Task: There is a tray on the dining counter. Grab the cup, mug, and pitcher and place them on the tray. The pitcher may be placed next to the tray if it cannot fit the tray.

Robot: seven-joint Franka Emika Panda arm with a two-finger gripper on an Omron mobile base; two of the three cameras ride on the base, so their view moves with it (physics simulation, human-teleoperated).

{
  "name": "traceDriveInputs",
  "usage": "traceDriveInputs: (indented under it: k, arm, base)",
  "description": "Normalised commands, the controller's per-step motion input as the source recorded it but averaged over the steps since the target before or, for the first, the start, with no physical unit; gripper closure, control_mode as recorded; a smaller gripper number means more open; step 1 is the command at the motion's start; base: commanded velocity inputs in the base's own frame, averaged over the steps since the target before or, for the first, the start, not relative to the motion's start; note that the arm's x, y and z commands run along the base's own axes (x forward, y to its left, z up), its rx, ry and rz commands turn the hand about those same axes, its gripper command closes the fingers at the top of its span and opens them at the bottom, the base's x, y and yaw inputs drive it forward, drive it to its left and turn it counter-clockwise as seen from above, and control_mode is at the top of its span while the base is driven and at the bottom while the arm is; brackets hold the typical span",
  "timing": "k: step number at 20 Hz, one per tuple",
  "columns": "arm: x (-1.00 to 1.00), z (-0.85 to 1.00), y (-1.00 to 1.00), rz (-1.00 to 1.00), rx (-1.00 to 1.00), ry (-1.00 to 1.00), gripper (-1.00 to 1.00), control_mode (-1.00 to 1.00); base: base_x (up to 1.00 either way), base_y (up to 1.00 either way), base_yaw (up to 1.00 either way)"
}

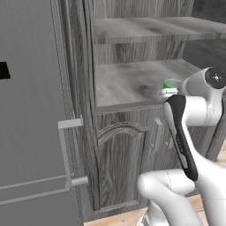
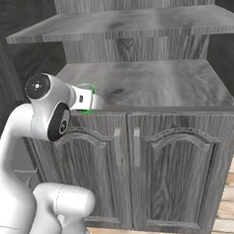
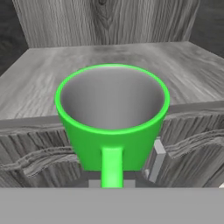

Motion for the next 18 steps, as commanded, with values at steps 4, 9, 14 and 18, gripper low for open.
traceDriveInputs:
  k: [4,9,14,18]
  arm:
    - [-0.26,0.02,0.0,0.03,0.0,0.0,1.0,-1.0]
    - [-0.28,0.01,0.0,0.0,0.0,0.0,1.0,-1.0]
    - [-0.07,0.0,0.0,0.0,0.0,0.0,1.0,1.0]
    - [0.0,0.0,0.0,0.0,0.0,0.0,1.0,1.0]
  base:
    - [0.0,0.0,0.0]
    - [0.0,0.0,0.0]
    - [-0.55,-0.01,-0.08]
    - [-0.93,-0.03,-0.3]
